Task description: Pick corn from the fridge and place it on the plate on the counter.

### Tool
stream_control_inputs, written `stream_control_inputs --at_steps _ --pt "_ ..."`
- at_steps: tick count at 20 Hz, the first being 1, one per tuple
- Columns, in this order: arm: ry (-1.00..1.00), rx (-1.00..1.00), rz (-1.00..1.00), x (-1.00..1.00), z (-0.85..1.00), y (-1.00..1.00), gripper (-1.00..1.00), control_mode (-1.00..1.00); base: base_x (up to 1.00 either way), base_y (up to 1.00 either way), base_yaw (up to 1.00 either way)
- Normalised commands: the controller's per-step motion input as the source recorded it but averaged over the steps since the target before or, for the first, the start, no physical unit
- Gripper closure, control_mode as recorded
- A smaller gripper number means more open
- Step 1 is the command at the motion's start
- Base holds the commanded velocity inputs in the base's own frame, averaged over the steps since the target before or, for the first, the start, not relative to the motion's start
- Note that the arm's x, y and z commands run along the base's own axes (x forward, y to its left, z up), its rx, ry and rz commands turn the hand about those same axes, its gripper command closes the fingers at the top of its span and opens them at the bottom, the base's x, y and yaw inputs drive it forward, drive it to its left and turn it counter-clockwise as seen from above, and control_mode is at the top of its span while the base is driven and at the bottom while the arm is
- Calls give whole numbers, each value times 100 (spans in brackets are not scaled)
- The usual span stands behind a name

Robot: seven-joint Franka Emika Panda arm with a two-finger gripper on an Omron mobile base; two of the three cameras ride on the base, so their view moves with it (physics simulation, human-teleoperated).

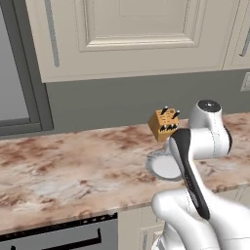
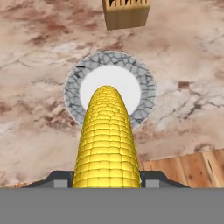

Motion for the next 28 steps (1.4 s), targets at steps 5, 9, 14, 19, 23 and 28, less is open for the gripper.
stream_control_inputs --at_steps 5,9,14,19,23,28 --pt "0 2 3 51 -59 -11 100 -100 0 0 0" --pt "0 0 4 27 -57 -1 100 -100 0 0 0" --pt "0 0 3 34 -38 -2 100 -100 0 0 0" --pt "0 0 1 36 -25 -3 100 -100 0 0 0" --pt "0 0 0 31 -20 -1 100 -100 0 0 0" --pt "0 0 0 13 -18 0 100 -100 0 0 0"
